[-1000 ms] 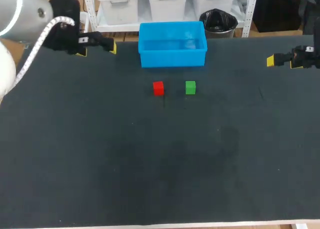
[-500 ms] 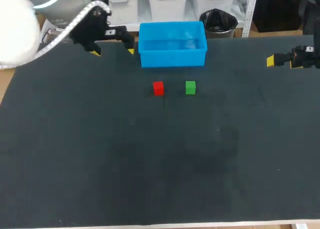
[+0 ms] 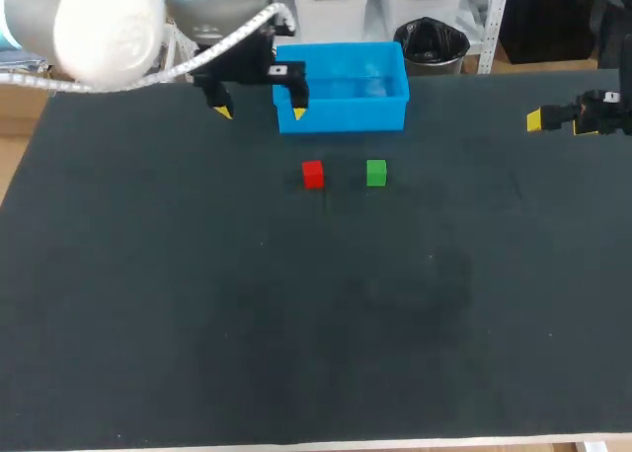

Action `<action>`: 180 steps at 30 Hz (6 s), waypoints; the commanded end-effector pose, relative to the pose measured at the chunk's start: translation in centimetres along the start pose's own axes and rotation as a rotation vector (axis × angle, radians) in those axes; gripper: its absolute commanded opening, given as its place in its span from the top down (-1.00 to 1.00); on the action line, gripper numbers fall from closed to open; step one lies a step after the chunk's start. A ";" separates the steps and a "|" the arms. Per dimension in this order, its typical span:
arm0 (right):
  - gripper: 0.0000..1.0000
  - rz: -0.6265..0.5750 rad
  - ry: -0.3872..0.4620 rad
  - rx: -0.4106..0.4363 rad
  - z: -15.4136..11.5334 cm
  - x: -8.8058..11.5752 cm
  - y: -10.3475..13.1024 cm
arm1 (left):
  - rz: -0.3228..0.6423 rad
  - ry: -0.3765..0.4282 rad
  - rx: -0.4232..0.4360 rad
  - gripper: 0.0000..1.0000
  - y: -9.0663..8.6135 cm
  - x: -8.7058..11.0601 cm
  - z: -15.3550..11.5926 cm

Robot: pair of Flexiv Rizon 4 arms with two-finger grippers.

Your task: Use the left arm to pick the red cube and place it into the blue plastic box first, then use the right arm to grasp the green cube and put it into the same blue plastic box after the first action is fully finished.

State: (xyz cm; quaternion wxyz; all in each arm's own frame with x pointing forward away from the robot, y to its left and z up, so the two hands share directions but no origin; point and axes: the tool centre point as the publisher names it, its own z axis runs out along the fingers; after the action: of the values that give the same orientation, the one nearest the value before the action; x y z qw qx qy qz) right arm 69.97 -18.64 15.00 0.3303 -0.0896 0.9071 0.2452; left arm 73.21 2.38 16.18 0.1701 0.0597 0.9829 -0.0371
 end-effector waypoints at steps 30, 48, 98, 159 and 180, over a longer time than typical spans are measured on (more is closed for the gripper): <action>-1.00 0.000 0.000 0.001 0.0 0.0 0.0 | -0.149 0.193 -0.082 -1.00 -3.0 -1.3 2.6; -1.00 0.000 0.000 0.001 0.0 0.0 0.0 | -0.154 0.196 -0.090 -1.00 -2.8 -1.4 3.1; -1.00 0.000 0.000 0.001 0.0 0.0 0.0 | -0.173 0.196 -0.054 -1.00 -3.6 -0.4 14.2; -1.00 0.000 0.000 0.001 0.0 0.0 0.0 | -0.155 0.099 0.006 1.00 -0.9 -2.2 11.2; -1.00 0.000 0.000 0.001 0.0 0.0 0.0 | -0.165 -0.057 0.190 1.00 -1.7 -8.4 3.2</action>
State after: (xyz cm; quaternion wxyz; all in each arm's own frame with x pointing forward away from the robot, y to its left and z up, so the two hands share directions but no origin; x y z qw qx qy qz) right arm 69.97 -18.63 15.00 0.3303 -0.0896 0.9071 0.2452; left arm 81.82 -0.61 15.91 0.1890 -0.0090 0.9718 -0.1406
